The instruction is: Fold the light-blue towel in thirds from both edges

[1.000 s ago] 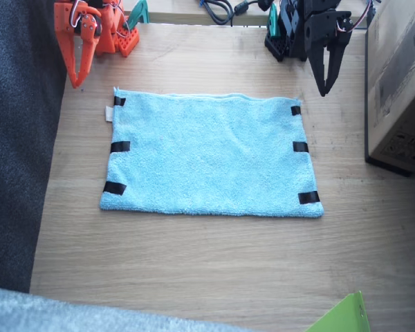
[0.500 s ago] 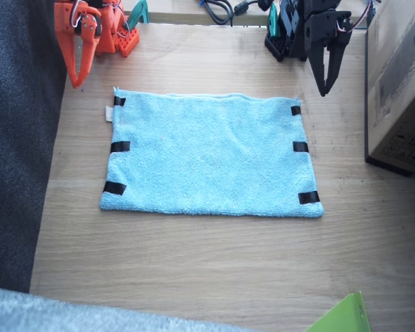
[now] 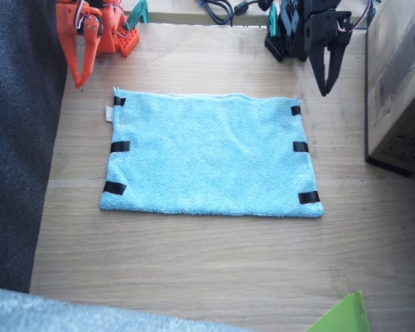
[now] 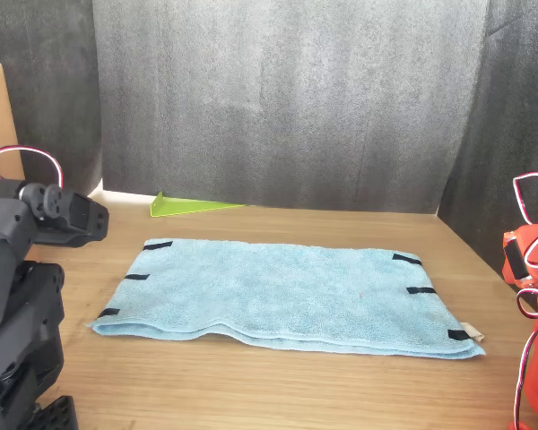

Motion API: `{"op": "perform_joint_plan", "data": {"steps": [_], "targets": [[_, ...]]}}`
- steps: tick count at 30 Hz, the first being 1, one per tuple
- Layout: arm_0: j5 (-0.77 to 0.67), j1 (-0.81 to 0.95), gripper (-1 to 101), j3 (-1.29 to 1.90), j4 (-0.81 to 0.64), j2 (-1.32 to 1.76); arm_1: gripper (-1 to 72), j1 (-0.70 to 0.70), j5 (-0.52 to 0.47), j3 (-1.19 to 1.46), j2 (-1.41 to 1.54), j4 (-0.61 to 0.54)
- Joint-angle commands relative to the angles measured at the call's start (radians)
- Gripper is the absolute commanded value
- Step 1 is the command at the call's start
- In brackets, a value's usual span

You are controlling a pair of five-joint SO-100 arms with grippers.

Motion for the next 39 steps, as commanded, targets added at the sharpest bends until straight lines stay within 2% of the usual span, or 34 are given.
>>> {"op": "perform_joint_plan", "data": {"steps": [1, 6, 10, 14, 16, 19, 22, 26, 28, 33, 35, 39], "targets": [[0.002, 0.008, 0, 0.009, 0.009, 0.006, 0.0, -0.005, 0.020, -0.003, 0.002, 0.002], [0.000, 0.009, 0, 0.009, 0.009, 0.006, 0.0, -0.006, 0.014, 0.000, 0.002, -0.014], [0.006, 0.003, 0, 0.009, 0.008, 0.006, 0.0, 0.020, -0.043, 0.005, 0.003, -0.029], [0.012, 0.008, 0, -0.005, 0.002, -0.026, -0.1, -0.058, -0.037, -0.032, -0.017, -0.054], [0.015, 0.012, 0, -0.063, -0.017, -0.137, -0.1, -0.048, -0.067, -0.115, -0.144, -0.069], [0.028, 0.018, 0, -0.183, -0.040, -0.339, -0.1, -0.028, -0.140, -0.325, -0.541, -0.097], [0.051, 0.021, 0, -0.291, -0.040, -0.479, -0.1, -0.005, -0.199, -0.558, -0.874, -0.043], [0.044, 0.031, 0, -0.512, -0.009, -0.790, 0.3, 0.038, -0.235, -0.801, -1.100, 0.041], [0.043, 0.032, 0, -0.611, 0.014, -0.940, 4.9, 0.071, -0.202, -0.882, -1.177, 0.066], [0.055, 0.018, 5, -0.699, 0.044, -1.100, 5.6, 0.164, -0.101, -1.092, -1.511, 0.161], [0.057, 0.014, 8, -0.706, 0.052, -1.127, 7.3, 0.176, -0.083, -1.118, -1.605, 0.147], [0.057, 0.005, 16, -0.713, 0.080, -1.175, 16.4, 0.204, -0.075, -1.123, -1.675, 0.124]]}}
